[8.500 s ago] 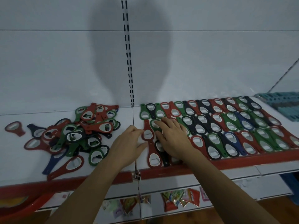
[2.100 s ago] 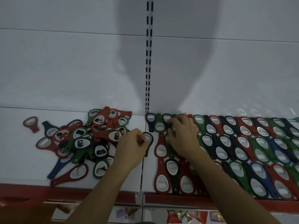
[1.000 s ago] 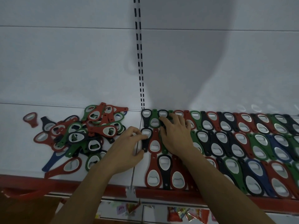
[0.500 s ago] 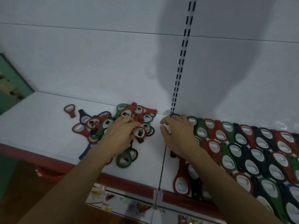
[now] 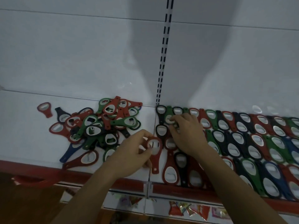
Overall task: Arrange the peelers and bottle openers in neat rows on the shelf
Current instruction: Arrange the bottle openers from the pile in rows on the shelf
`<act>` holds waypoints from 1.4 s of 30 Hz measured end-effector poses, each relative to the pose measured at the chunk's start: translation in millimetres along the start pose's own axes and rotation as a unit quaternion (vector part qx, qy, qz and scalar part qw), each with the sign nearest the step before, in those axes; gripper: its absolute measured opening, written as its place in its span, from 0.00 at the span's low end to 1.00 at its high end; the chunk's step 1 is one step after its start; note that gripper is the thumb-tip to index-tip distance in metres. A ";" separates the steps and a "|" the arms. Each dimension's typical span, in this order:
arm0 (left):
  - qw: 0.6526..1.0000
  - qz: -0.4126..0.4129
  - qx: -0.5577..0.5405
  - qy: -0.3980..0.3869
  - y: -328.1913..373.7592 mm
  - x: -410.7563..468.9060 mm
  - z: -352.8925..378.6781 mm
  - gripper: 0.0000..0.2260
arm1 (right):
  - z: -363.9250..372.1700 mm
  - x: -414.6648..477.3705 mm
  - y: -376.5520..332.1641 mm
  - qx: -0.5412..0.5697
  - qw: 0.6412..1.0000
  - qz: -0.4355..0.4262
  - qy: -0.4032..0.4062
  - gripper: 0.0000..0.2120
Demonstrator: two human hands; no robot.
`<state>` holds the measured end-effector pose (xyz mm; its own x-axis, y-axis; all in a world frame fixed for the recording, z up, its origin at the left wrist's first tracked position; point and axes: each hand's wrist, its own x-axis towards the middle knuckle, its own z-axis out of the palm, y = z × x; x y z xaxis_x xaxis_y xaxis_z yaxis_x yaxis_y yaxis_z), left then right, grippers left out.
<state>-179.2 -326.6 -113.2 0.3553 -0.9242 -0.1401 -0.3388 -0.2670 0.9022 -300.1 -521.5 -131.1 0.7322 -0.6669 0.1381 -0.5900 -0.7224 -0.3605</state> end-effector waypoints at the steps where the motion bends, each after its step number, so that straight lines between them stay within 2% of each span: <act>1: 1.000 -0.015 -0.007 -0.010 -2.4 -0.6 5.6 0.13 | 0.2 -5.3 5.4 -0.015 1.000 0.012 -0.010 0.15; 4: 0.998 -0.037 0.040 -0.015 -8.8 0.6 17.4 0.15 | 2.9 -16.6 17.2 -0.031 0.999 0.024 -0.017 0.17; 8: 0.994 -0.037 0.103 0.029 -10.4 3.8 27.3 0.12 | 7.9 -22.5 19.7 -0.031 0.999 0.015 -0.002 0.17; 12: 0.975 -0.001 0.214 0.063 -6.3 3.9 35.8 0.14 | 13.7 -24.2 20.7 -0.040 0.999 0.008 0.010 0.17; 15: 0.963 0.032 0.256 0.075 -5.1 7.9 36.5 0.16 | 15.4 -24.0 23.7 -0.041 0.999 0.007 0.017 0.18; 20: 0.957 0.038 0.287 0.017 -7.2 4.8 34.8 0.24 | 18.4 -26.0 24.9 -0.040 0.999 0.006 0.029 0.17; 23: 0.959 0.035 0.281 0.011 -10.1 -0.9 33.9 0.28 | 19.0 -26.5 25.0 -0.035 0.999 0.006 0.030 0.17; 31: 0.963 0.019 0.267 -0.016 -9.9 -7.5 29.3 0.31 | 16.0 -26.5 23.8 -0.028 0.997 0.009 0.070 0.17; 36: 0.969 0.026 0.244 0.009 -11.8 -10.1 36.3 0.31 | 22.2 -26.1 27.9 -0.051 0.998 0.027 0.016 0.20; 42: 0.965 0.034 0.260 0.013 -10.5 -11.5 40.4 0.29 | 23.1 -25.4 27.9 -0.054 0.998 0.027 0.010 0.21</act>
<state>-214.9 -324.2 -137.5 0.3366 -0.9389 -0.0719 -0.7505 -0.3136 0.5817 -327.3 -520.5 -166.0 0.6913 -0.7088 0.1406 -0.6631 -0.6996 -0.2663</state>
